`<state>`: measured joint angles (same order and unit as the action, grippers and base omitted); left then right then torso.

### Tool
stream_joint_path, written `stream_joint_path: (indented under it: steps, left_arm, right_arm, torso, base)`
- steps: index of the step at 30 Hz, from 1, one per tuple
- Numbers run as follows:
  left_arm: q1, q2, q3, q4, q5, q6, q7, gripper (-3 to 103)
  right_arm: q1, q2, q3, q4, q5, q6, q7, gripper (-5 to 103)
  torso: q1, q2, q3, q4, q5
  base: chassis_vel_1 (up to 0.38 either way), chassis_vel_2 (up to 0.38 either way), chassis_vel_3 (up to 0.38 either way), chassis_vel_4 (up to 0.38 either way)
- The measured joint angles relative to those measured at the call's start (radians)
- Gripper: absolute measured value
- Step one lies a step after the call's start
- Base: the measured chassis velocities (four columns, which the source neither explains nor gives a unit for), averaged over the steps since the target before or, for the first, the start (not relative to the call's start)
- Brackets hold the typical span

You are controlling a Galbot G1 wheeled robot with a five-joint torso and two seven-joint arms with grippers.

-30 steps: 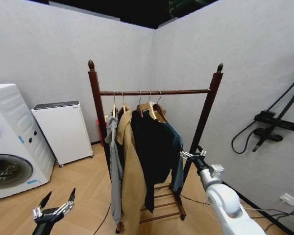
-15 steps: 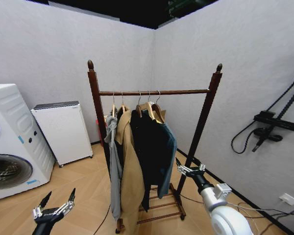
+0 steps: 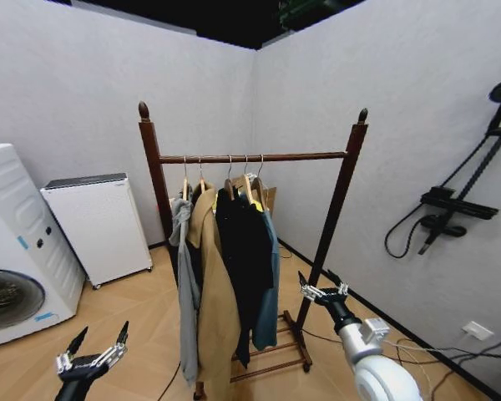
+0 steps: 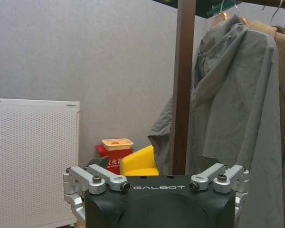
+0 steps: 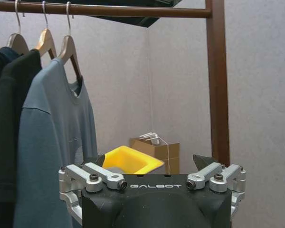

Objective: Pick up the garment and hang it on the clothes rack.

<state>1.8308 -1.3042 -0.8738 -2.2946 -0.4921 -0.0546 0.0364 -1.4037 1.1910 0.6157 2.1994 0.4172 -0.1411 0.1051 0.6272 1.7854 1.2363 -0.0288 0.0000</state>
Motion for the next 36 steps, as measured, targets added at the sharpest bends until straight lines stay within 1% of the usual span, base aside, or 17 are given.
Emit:
stream_joint_path:
  steps: [6,11,19,22,25,26,29,30,31,33,34,35,36]
  left_arm:
    - [0.0,0.0,0.0,0.0,0.0,0.0,0.0,100]
    - [0.0,0.0,0.0,0.0,0.0,0.0,0.0,100]
    - [0.0,0.0,0.0,0.0,0.0,0.0,0.0,100]
    - [0.0,0.0,0.0,0.0,0.0,0.0,0.0,100]
    - [0.0,0.0,0.0,0.0,0.0,0.0,0.0,100]
    - [0.0,0.0,0.0,0.0,0.0,0.0,0.0,100]
    - [0.0,0.0,0.0,0.0,0.0,0.0,0.0,100]
    - [0.0,0.0,0.0,0.0,0.0,0.0,0.0,100]
    - [0.0,0.0,0.0,0.0,0.0,0.0,0.0,100]
    - [0.0,0.0,0.0,0.0,0.0,0.0,0.0,100]
    - [0.0,0.0,0.0,0.0,0.0,0.0,0.0,100]
    - [0.0,0.0,0.0,0.0,0.0,0.0,0.0,100]
    - [0.0,0.0,0.0,0.0,0.0,0.0,0.0,100]
  right_arm:
    - [-0.012,-0.005,0.005,-0.001,-0.005,0.007,-0.007,100]
    - [-0.016,0.002,0.0,-0.002,-0.023,0.015,-0.008,100]
    - [-0.015,0.014,-0.013,0.002,-0.035,0.015,-0.007,100]
    - [-0.013,0.022,-0.02,0.01,-0.043,0.015,-0.007,100]
    - [-0.012,0.029,-0.026,0.016,-0.052,0.014,-0.006,100]
    - [-0.011,0.033,-0.027,0.018,-0.059,0.015,-0.008,100]
    - [-0.011,0.039,-0.028,0.016,-0.078,0.028,-0.025,100]
    - [-0.011,0.044,-0.028,0.012,-0.094,0.034,-0.034,100]
    - [-0.011,0.046,-0.029,0.011,-0.102,0.037,-0.038,100]
    - [-0.011,0.048,-0.031,0.011,-0.107,0.039,-0.04,100]
    - [-0.011,0.051,-0.035,0.01,-0.111,0.04,-0.04,100]
    - [-0.011,0.051,-0.035,0.01,-0.111,0.04,-0.04,100]
    - [-0.009,0.054,-0.039,0.01,-0.119,0.04,-0.04,100]
  torso:
    - [0.0,0.0,0.0,-0.0007,0.0002]
    - [0.0,0.0,0.0,0.0001,0.0]
    - [0.0,0.0,0.0,0.0,0.0]
    - [0.0,0.0,0.0,0.0,-0.0002]
    - [0.0,0.0,0.0,-0.0001,0.0005]
    - [0.0,0.0,0.0,0.0002,-0.0009]
    - [-0.001,0.001,0.0,0.0001,0.0004]
    - [-0.001,0.001,0.0,-0.0002,0.0002]
    - [-0.001,0.001,0.0,0.0004,-0.0001]
    - [-0.001,0.001,0.0,0.0,-0.0006]
    - [-0.001,0.001,0.0,-0.0005,-0.0003]
    - [-0.001,0.001,0.0,-0.0005,-0.0003]
    - [0.0,0.0,0.0,-0.0004,0.0006]
  base:
    - [-0.075,-0.071,-0.076,-0.081]
    - [-0.014,-0.022,-0.023,-0.016]
    - [0.103,-0.111,-0.095,0.099]
    - [0.164,-0.172,-0.205,0.194]
    - [0.222,-0.267,-0.254,0.194]
    - [0.219,-0.268,-0.226,0.206]
    - [0.16,-0.237,-0.233,0.142]
    - [0.034,-0.137,-0.213,0.102]
    - [0.034,-0.137,-0.144,0.054]
    - [-0.026,-0.075,-0.144,0.018]
    - [-0.086,-0.056,-0.078,-0.017]
    - [-0.086,-0.056,-0.078,-0.017]
    - [-0.124,-0.076,-0.057,-0.11]
